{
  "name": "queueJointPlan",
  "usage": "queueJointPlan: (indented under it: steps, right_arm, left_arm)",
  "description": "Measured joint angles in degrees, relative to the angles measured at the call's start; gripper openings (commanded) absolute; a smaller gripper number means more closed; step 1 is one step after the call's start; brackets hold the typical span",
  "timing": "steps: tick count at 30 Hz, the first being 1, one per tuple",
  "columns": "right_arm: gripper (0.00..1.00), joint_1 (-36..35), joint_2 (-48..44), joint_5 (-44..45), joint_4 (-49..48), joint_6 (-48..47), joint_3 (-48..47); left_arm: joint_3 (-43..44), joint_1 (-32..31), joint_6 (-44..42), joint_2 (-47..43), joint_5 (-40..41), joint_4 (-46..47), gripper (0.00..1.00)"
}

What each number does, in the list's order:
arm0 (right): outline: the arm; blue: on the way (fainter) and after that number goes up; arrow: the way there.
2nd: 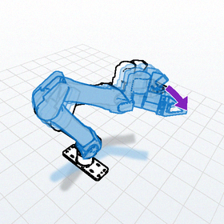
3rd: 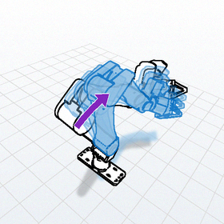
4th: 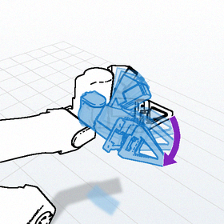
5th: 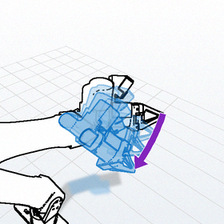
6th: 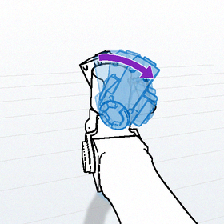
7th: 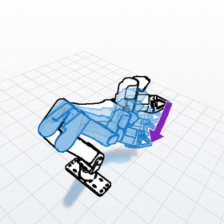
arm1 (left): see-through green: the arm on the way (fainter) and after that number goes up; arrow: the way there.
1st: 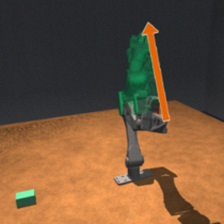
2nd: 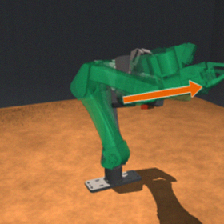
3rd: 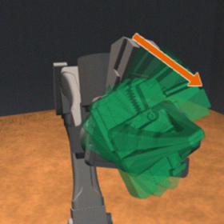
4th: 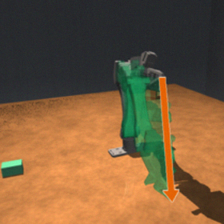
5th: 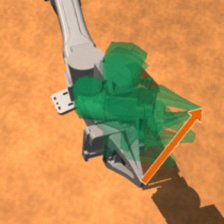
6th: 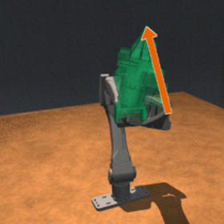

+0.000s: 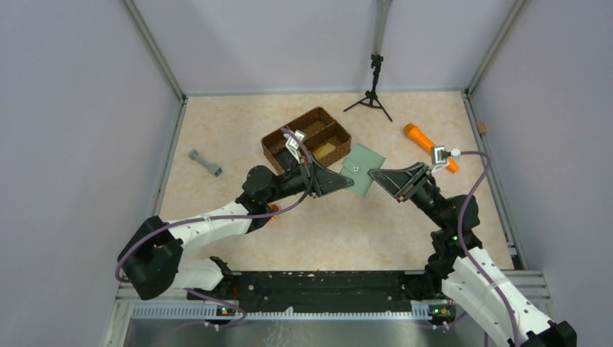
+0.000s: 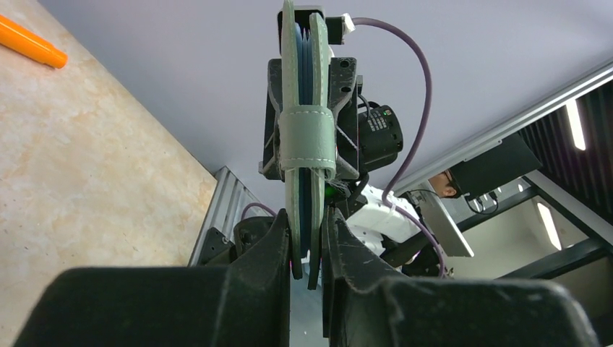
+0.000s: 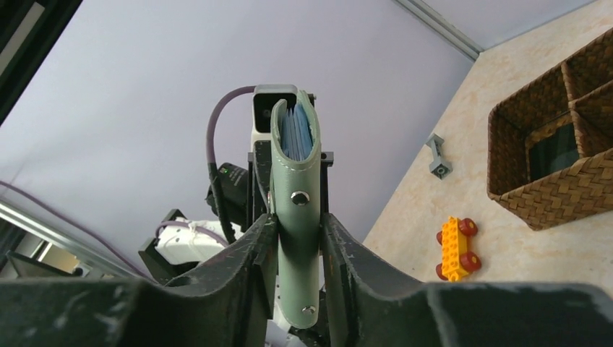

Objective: Take the credit cards out of the card holder
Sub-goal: Open the card holder at the center of the board.

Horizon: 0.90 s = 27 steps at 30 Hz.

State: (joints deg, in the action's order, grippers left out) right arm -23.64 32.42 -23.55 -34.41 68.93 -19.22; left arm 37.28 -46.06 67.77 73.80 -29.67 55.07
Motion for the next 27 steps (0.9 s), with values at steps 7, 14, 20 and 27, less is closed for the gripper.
queueJointPlan:
  steps: [7,14,20,27]
  right_arm:
    - [0.09,0.0,-0.1,0.7,3.0,-0.3,-0.8]
    - [0.00,0.0,-2.1,5.6,18.3,-6.8,-5.6]
    - [0.00,0.0,-0.1,9.3,29.8,-13.6,-11.4]
    - [0.00,0.0,4.4,10.9,37.8,-18.7,-14.6]
  left_arm:
    - [3.6,0.0,-5.9,-1.1,1.6,-11.1,0.70]
    - [10.7,0.0,-21.3,-12.1,15.6,-40.4,0.75]
    - [18.0,-4.2,-31.9,-13.0,31.0,-55.5,0.73]
    - [29.0,-11.5,-41.1,-2.6,39.7,-66.9,0.59]
